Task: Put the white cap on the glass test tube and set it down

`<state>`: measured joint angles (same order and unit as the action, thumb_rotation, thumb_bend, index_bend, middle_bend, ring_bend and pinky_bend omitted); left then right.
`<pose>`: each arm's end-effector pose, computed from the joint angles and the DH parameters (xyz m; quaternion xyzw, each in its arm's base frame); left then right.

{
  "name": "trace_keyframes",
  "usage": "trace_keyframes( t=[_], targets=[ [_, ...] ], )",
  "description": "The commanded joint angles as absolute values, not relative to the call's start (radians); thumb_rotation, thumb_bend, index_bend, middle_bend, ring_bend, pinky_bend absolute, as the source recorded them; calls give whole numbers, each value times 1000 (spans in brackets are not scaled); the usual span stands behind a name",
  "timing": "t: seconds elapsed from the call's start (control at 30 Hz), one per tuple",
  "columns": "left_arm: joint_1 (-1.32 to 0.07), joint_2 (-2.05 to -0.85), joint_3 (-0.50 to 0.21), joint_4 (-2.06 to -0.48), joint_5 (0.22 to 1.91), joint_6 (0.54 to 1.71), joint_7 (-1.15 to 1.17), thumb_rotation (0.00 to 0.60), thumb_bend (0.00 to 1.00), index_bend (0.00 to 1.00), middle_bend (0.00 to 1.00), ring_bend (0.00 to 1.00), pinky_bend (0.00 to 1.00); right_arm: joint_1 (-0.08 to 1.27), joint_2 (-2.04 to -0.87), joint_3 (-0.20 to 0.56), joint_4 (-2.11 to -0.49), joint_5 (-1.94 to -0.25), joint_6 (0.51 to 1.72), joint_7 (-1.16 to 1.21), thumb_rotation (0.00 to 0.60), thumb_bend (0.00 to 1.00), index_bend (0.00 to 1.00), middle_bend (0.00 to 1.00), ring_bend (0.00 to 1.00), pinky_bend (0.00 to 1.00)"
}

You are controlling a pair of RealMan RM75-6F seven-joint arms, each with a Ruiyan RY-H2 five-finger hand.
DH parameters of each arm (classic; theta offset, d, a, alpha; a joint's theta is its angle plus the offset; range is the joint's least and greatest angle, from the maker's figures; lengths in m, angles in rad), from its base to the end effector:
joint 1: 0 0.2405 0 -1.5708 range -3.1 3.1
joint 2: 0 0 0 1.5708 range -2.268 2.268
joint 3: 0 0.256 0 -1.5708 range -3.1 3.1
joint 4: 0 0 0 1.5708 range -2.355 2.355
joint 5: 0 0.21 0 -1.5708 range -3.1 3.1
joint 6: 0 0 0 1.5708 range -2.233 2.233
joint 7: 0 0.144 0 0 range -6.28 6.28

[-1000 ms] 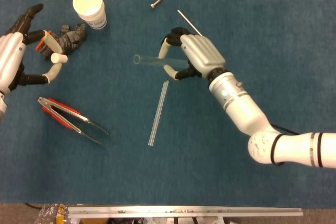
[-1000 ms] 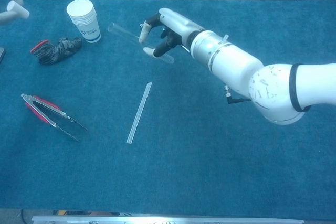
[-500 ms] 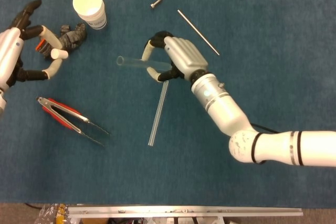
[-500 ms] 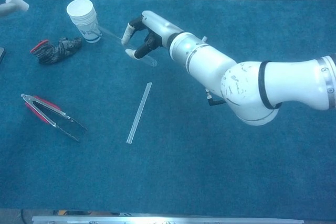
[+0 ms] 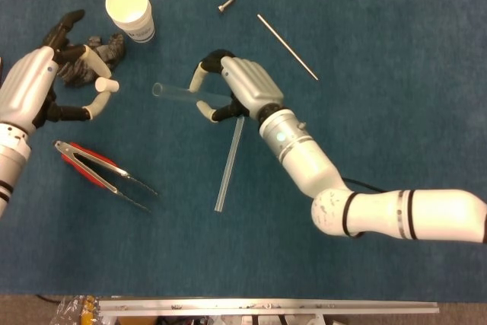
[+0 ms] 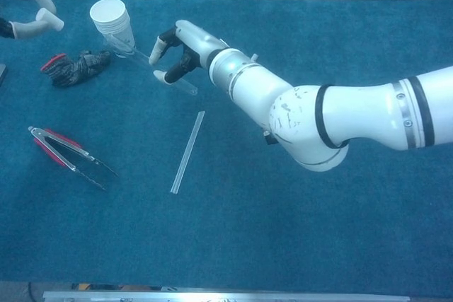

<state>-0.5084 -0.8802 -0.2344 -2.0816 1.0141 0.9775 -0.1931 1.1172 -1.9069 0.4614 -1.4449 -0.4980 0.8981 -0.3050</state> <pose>-0.1744 0.2856 0.1532 -0.5564 -0.5966 -0.4435 0.3713 0.0287 -0.3406 -0.1070 0.6207 -0.6215 0.4217 0.2249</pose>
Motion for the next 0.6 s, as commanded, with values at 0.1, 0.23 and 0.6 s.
trace_keyframes(
  t=[0.1, 0.23, 0.6],
  targets=[
    [-516, -903, -234, -2069, 1001, 986, -180, 600, 338, 502, 11, 0, 19, 1146, -1938, 475, -1409, -488, 889, -302, 600, 334, 681, 324, 127, 244],
    [-518, -919, -233, -2063, 993, 987, -178, 600, 339, 502, 11, 0, 19, 1164, -1959, 485, -1384, -483, 886, -300, 600, 335, 681, 324, 127, 244],
    [-521, -951, -227, -2064, 996, 980, -188, 600, 340, 502, 11, 0, 18, 1182, -1995, 493, -1340, -496, 877, -282, 600, 334, 681, 324, 127, 244]
  ],
)
